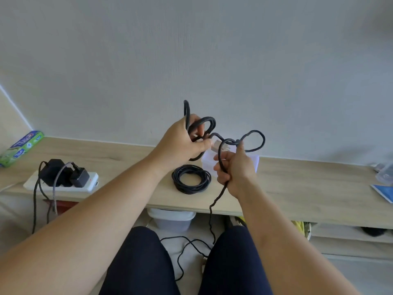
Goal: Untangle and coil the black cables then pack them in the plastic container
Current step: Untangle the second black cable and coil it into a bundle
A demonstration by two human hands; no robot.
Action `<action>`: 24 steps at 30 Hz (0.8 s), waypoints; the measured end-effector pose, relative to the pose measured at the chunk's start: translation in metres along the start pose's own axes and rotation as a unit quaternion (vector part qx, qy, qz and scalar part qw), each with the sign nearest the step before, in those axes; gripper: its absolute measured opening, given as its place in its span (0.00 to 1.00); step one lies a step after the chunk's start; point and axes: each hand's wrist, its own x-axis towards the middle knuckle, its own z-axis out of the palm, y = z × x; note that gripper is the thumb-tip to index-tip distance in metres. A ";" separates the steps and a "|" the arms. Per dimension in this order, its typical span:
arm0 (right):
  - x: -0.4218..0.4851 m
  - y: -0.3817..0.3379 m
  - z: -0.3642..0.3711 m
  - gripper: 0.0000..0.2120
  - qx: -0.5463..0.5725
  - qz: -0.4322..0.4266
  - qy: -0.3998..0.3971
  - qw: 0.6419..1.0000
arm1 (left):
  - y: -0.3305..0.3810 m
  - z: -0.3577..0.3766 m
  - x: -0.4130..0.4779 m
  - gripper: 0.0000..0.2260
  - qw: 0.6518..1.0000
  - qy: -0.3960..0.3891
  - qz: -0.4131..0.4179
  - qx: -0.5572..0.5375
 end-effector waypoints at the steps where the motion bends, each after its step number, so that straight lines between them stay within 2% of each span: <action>1: -0.003 0.004 0.004 0.31 -0.016 -0.017 -0.011 1.000 | -0.002 0.003 -0.003 0.13 0.999 0.015 0.015 0.042; 4: -0.011 0.006 0.011 0.23 -0.044 -0.080 -0.059 0.994 | -0.008 0.007 -0.010 0.13 0.992 0.057 0.049 0.099; 6: -0.014 -0.010 0.012 0.14 -0.080 -0.104 -0.096 0.987 | -0.010 0.000 -0.005 0.14 0.987 0.101 0.048 0.118; 8: -0.014 -0.037 0.014 0.10 -0.135 -0.128 -0.114 0.976 | 0.000 -0.012 0.010 0.15 0.978 0.152 0.047 0.136; 10: -0.010 -0.065 0.021 0.14 -0.155 -0.151 -0.109 0.970 | 0.017 -0.021 0.026 0.15 0.969 0.187 0.064 0.151; 13: -0.010 -0.111 0.038 0.20 -0.113 -0.183 -0.085 0.973 | 0.049 -0.029 0.050 0.11 0.954 0.205 0.104 0.193; 15: -0.018 -0.145 0.049 0.19 -0.077 -0.212 -0.093 0.970 | 0.069 -0.036 0.065 0.09 0.941 0.219 0.120 0.229; 17: -0.029 -0.177 0.056 0.16 -0.090 -0.260 -0.096 0.956 | 0.088 -0.049 0.076 0.08 0.928 0.241 0.131 0.251; 20: -0.042 -0.223 0.059 0.15 -0.066 -0.293 -0.098 0.949 | 0.113 -0.072 0.085 0.07 0.923 0.276 0.126 0.238; 24: -0.047 -0.263 0.055 0.15 -0.053 -0.327 -0.085 0.940 | 0.141 -0.096 0.089 0.15 0.938 0.298 0.117 0.134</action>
